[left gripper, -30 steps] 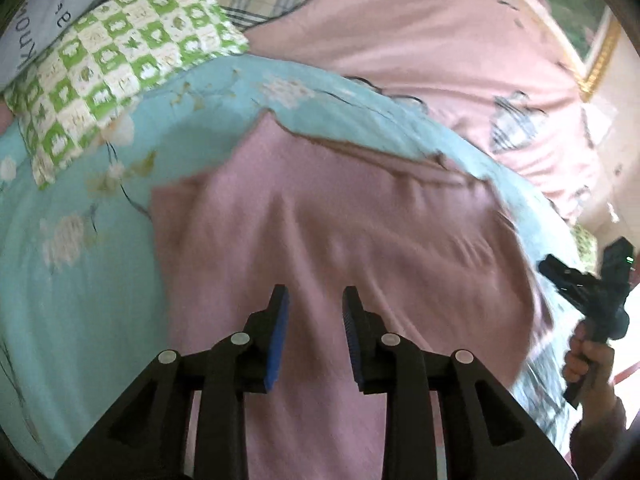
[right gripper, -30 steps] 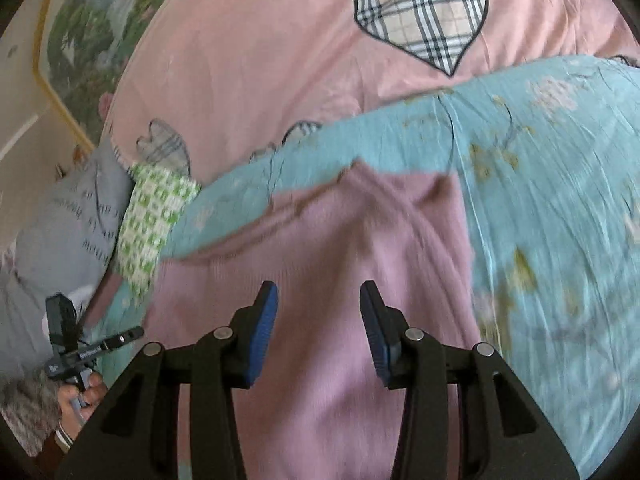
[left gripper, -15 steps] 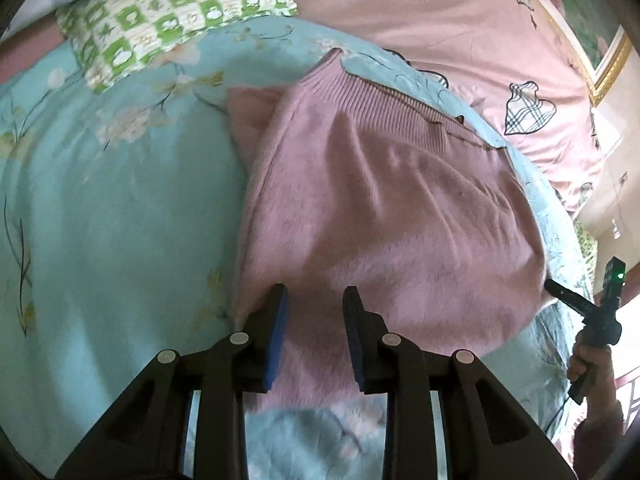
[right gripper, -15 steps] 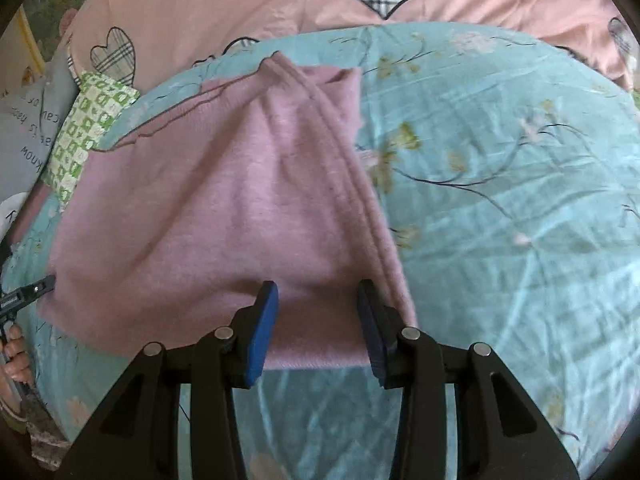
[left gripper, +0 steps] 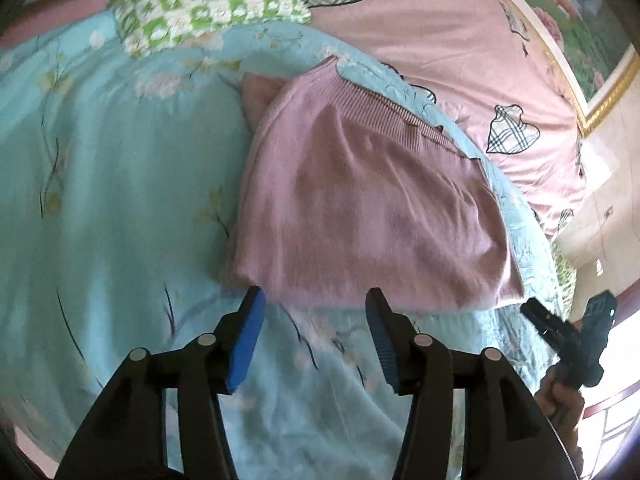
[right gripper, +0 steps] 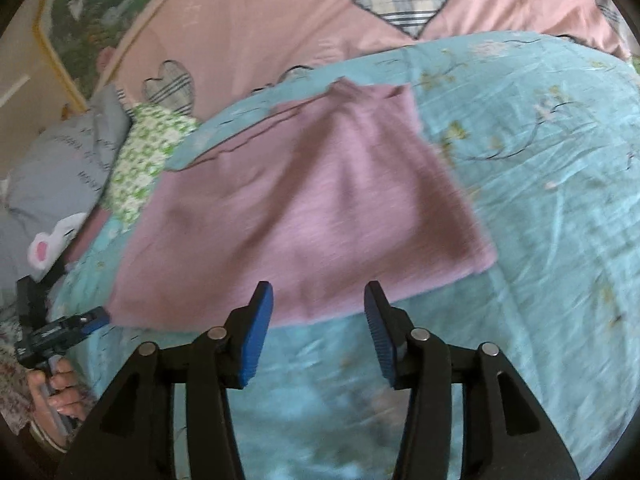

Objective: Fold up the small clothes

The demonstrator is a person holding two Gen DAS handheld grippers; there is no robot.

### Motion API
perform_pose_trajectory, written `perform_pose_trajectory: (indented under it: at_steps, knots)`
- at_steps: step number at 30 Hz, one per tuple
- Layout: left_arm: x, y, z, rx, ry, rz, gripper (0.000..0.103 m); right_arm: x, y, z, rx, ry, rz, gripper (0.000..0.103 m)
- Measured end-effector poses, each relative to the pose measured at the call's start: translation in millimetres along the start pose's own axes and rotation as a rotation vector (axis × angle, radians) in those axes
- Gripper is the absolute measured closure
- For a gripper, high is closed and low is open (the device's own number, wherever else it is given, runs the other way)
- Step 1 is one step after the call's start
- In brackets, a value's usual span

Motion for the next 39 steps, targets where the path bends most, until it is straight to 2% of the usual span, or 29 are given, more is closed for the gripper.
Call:
perform_pose_trajectory:
  at_steps: [5, 10, 14, 19, 27, 30, 31, 33, 36, 39]
  knots:
    - [-16, -10, -14, -0.067, 0.178, -0.046, 0.047, -16, 3, -31, 0.064, -0.019, 0.023, 0.048]
    - [-18, -13, -7, -0.064, 0.179, -0.020, 0.047, -33, 7, -45, 0.095, -0.050, 0.020, 0.047]
    - [-11, -21, -4, -0.078, 0.227, -0.007, 0.041, -40, 12, -45, 0.094, -0.071, 0.018, 0.046]
    - [2, -37, -6, -0.090, 0.294, 0.030, 0.040, -41, 17, -43, 0.095, -0.087, 0.026, 0.046]
    - [31, -57, 3, -0.058, 0.311, 0.094, 0.040, -38, 14, -42, 0.103, -0.094, 0.023, 0.045]
    - [39, -63, 9, -0.042, 0.283, 0.095, 0.045, -37, 10, -40, 0.104, -0.103, 0.020, 0.045]
    - [41, -65, 13, -0.030, 0.265, 0.097, 0.049, -37, 9, -38, 0.106, -0.109, 0.018, 0.045]
    - [43, -70, 18, -0.026, 0.237, 0.087, 0.063, -36, 7, -34, 0.109, -0.117, 0.017, 0.045]
    - [45, -71, 25, -0.030, 0.202, 0.093, 0.076, -34, 7, -30, 0.109, -0.119, 0.023, 0.045]
    - [45, -66, 38, -0.006, 0.123, 0.119, 0.082, -29, 8, -22, 0.103, -0.121, 0.033, 0.045]
Point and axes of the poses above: each gripper's, at about its wrist camera, not at the fingertips, and y roughly against the way its jaws point, z to its right, x to its top, the point moved 5 cm from there along -y, roughly the way its jaws point, and after that the axes turned 14 degrees about y, right-handed, at the moved point
